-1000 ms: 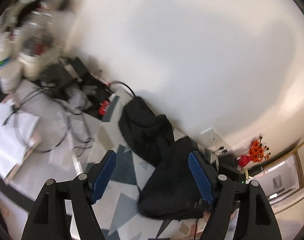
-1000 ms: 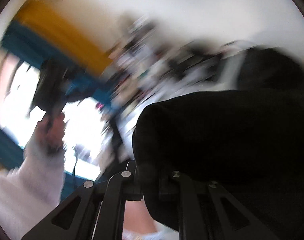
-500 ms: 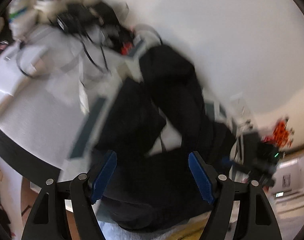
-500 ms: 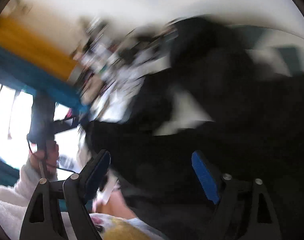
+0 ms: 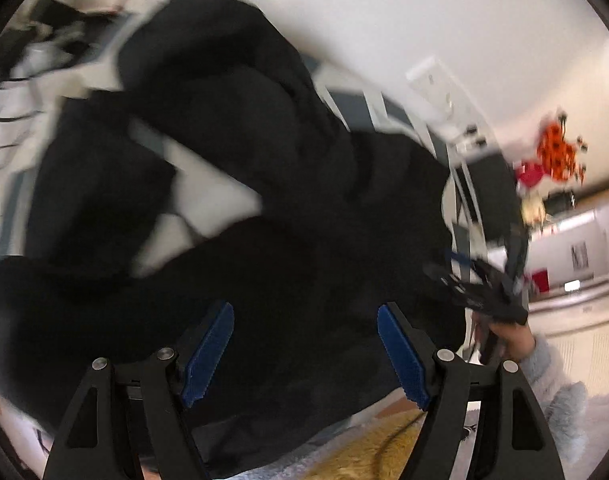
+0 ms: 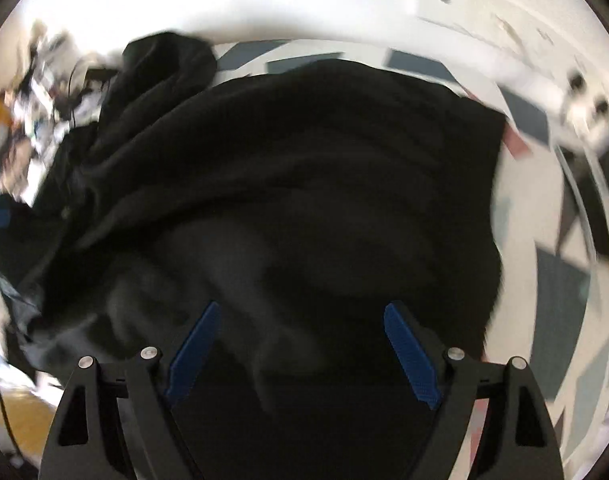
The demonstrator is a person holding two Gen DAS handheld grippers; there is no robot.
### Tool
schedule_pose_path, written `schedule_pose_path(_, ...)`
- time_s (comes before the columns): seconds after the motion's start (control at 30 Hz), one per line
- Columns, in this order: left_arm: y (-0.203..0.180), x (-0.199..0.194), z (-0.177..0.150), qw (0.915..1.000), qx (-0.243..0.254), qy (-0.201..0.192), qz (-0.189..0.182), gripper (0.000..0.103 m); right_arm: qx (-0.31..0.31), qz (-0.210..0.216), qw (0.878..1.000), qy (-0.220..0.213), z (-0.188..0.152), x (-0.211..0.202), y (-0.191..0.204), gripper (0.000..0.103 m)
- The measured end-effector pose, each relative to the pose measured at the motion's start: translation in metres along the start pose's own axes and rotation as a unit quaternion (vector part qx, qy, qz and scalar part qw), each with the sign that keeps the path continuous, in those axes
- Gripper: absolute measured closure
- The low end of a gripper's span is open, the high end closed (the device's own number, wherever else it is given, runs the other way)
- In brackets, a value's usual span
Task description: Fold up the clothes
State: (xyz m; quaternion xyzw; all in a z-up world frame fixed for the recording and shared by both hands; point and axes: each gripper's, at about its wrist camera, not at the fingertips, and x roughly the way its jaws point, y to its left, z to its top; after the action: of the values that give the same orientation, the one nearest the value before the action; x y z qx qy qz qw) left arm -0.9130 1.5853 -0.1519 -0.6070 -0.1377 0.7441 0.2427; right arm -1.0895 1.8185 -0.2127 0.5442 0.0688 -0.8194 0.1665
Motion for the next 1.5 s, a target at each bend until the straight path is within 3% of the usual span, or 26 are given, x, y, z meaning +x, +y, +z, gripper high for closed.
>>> schedule_pose_path(0.13, -0.014, 0.039, 0.003, 0.9988, -0.001, 0.027, 0.042, 0.028, -0.046, -0.047, 0.998, 0.018, -0.003, 0.019, -0.003, 0.013)
schedule_pose_path(0.27, -0.029, 0.049, 0.007, 0.9987, -0.004, 0.023, 0.044, 0.028, -0.048, -0.052, 0.997, 0.033, -0.026, 0.012, -0.033, 0.013)
schedule_pose_path(0.43, -0.044, 0.066, 0.016, 0.9984, 0.001, 0.028, 0.049, 0.028, 0.016, -0.064, 0.996, 0.063, -0.056, -0.008, -0.102, 0.013)
schedule_pose_path(0.6, -0.041, 0.100, 0.018, 0.9967, -0.036, 0.052, 0.052, 0.028, 0.080, -0.080, 0.988, 0.105, -0.071, -0.024, -0.159, 0.012)
schedule_pose_path(0.67, -0.039, 0.102, 0.018, 0.9965, -0.053, 0.049, 0.041, 0.028, 0.104, -0.065, 0.986, 0.110, -0.066, -0.033, -0.169, 0.011)
schedule_pose_path(0.73, -0.036, 0.089, 0.023, 0.9971, -0.060, 0.031, 0.036, 0.028, 0.129, -0.016, 0.989, 0.069, -0.054, -0.053, -0.171, 0.011)
schedule_pose_path(0.9, -0.009, 0.037, 0.038, 0.9951, -0.082, -0.035, 0.043, 0.028, 0.171, 0.089, 0.980, -0.056, 0.009, -0.104, -0.162, 0.008)
schedule_pose_path(1.0, 0.028, 0.006, 0.043, 0.9893, -0.114, -0.073, 0.056, 0.028, 0.177, 0.136, 0.967, -0.125, 0.074, -0.106, -0.149, 0.007)
schedule_pose_path(1.1, 0.064, 0.001, 0.046, 0.9829, -0.142, -0.078, 0.087, 0.028, 0.165, 0.175, 0.956, -0.169, 0.130, -0.091, -0.128, 0.004)
schedule_pose_path(1.2, 0.102, 0.008, 0.045, 0.9782, -0.150, -0.061, 0.131, 0.028, 0.145, 0.213, 0.954, -0.156, 0.177, -0.063, -0.094, 0.000)
schedule_pose_path(1.3, 0.126, 0.018, 0.034, 0.9756, -0.160, -0.035, 0.147, 0.029, 0.097, 0.191, 0.967, -0.137, 0.219, -0.034, -0.046, 0.000)
schedule_pose_path(1.33, 0.124, 0.017, 0.029, 0.9775, -0.143, -0.030, 0.153, 0.029, 0.077, 0.176, 0.972, -0.133, 0.227, -0.025, -0.033, 0.000)
schedule_pose_path(1.4, 0.119, 0.016, 0.018, 0.9793, -0.102, -0.015, 0.175, 0.029, 0.000, 0.112, 0.985, -0.134, 0.244, 0.001, 0.005, 0.000)
schedule_pose_path(1.5, 0.125, 0.013, -0.008, 0.9771, -0.084, 0.009, 0.195, 0.029, -0.083, 0.068, 0.987, -0.123, 0.277, 0.032, 0.047, 0.000)
